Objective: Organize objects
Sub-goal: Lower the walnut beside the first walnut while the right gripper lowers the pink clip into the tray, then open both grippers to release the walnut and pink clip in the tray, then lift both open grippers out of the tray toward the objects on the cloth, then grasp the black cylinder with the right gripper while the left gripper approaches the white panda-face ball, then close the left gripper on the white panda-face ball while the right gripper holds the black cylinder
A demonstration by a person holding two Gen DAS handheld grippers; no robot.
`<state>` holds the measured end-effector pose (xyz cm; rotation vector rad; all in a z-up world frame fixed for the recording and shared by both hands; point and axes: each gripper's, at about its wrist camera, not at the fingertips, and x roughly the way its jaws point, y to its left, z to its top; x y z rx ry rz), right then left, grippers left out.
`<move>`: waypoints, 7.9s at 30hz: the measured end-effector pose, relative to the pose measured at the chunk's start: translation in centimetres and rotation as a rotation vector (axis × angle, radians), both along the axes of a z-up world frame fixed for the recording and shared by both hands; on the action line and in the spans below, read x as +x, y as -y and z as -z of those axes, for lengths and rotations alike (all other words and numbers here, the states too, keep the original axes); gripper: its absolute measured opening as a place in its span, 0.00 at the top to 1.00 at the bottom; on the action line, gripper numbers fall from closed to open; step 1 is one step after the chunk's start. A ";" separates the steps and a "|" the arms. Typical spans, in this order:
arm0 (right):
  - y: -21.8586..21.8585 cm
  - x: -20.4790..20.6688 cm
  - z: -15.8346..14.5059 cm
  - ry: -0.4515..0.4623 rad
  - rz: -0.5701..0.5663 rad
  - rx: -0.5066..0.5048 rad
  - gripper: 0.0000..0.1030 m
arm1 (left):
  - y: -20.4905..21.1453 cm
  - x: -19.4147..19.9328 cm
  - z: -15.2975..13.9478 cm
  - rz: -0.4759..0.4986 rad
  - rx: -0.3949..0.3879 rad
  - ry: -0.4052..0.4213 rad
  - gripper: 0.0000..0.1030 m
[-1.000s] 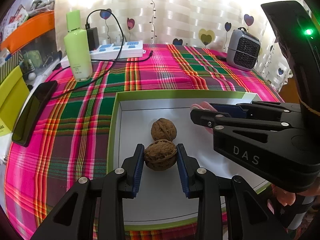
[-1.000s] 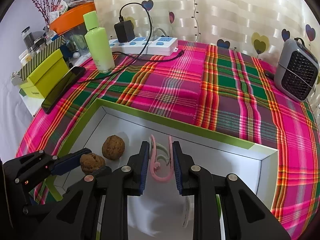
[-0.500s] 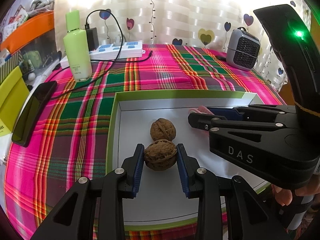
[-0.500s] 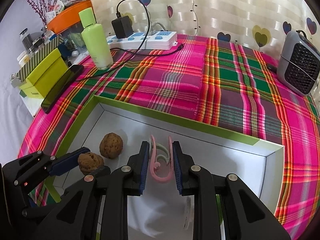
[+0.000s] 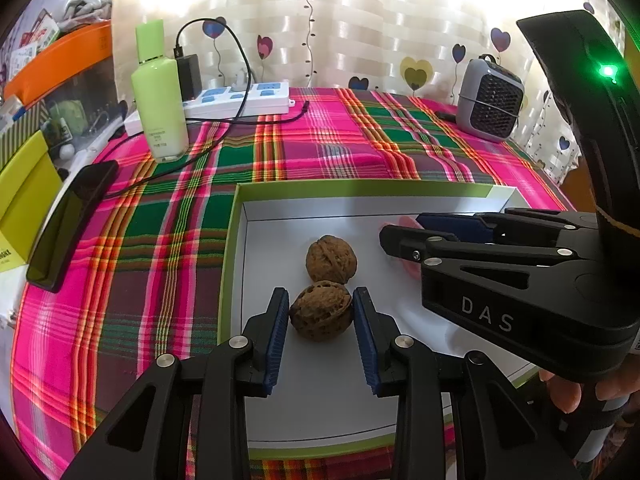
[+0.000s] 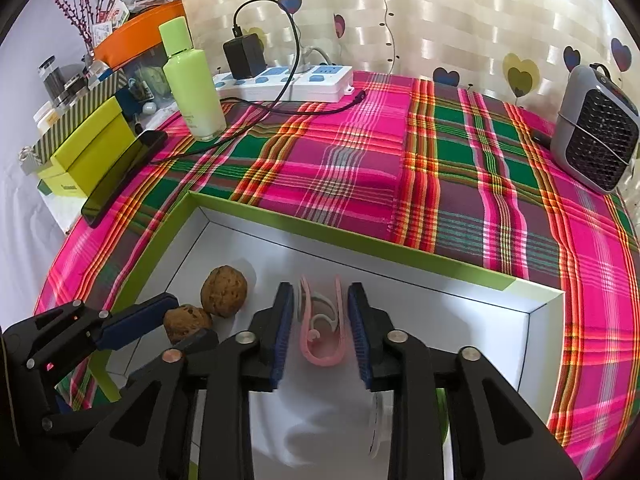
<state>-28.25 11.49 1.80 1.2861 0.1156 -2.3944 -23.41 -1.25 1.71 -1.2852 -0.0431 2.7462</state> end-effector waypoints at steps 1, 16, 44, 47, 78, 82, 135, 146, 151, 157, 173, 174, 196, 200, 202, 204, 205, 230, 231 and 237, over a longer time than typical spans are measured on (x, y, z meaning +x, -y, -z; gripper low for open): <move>-0.1 0.0 0.0 0.001 0.001 -0.004 0.67 | 0.0 0.0 0.0 0.000 0.000 0.001 0.69; -1.1 1.9 -1.5 -0.027 0.037 -0.043 0.57 | 0.1 1.6 -0.9 -0.012 0.009 -0.021 0.57; -3.5 10.5 -3.6 -0.107 0.114 -0.123 0.57 | -0.1 8.5 -3.3 -0.008 0.028 -0.094 0.56; -3.9 11.6 -3.9 -0.124 0.125 -0.121 0.57 | 0.1 9.2 -3.4 -0.009 0.043 -0.098 0.56; -5.0 18.4 -0.8 -0.154 0.152 -0.013 0.57 | 1.8 14.6 -0.5 -0.019 0.102 -0.066 0.55; -5.4 18.4 -0.1 -0.142 0.168 0.011 0.57 | 1.8 14.8 -0.5 -0.024 0.105 -0.065 0.55; -8.3 17.9 1.3 -0.069 0.176 -0.032 0.69 | -0.3 12.0 0.7 0.031 0.079 0.014 0.51; -8.0 17.9 1.3 -0.071 0.167 -0.023 0.73 | 0.0 11.1 1.0 0.016 0.127 0.024 0.51; -8.1 17.8 1.3 -0.068 0.171 -0.031 0.73 | 0.0 10.8 0.9 0.011 0.132 0.027 0.51; -8.0 17.8 1.3 -0.070 0.170 -0.023 0.73 | 0.2 10.7 0.9 0.007 0.141 0.024 0.59; -7.9 17.8 1.3 -0.070 0.171 -0.019 0.73 | 0.1 10.6 0.8 0.008 0.150 0.027 0.66; -7.9 17.8 1.3 -0.070 0.171 -0.019 0.73 | 0.1 10.6 0.8 0.009 0.149 0.027 0.66; -8.4 17.7 1.2 -0.066 0.183 -0.036 0.75 | 0.4 11.1 0.5 0.015 0.161 -0.002 0.73; -8.4 17.7 1.2 -0.066 0.182 -0.036 0.76 | 0.5 11.3 0.4 0.014 0.160 -0.004 0.73; -8.3 17.8 1.1 -0.068 0.179 -0.038 0.76 | 0.6 11.3 0.4 0.016 0.160 -0.006 0.73; -8.2 17.8 1.0 -0.072 0.176 -0.041 0.76 | 0.7 11.4 0.2 0.019 0.161 -0.011 0.73; -8.1 17.9 0.9 -0.074 0.175 -0.039 0.76 | 0.7 11.5 0.1 0.020 0.161 -0.013 0.73; -6.9 17.3 1.3 -0.064 0.143 -0.012 0.76 | 0.9 12.0 0.2 0.018 0.171 -0.012 0.73; -6.8 17.3 1.3 -0.067 0.143 -0.011 0.76 | 0.8 12.0 0.2 0.017 0.170 -0.012 0.73; -6.9 17.3 1.3 -0.069 0.145 -0.013 0.76 | 0.8 11.9 0.1 0.018 0.169 -0.017 0.73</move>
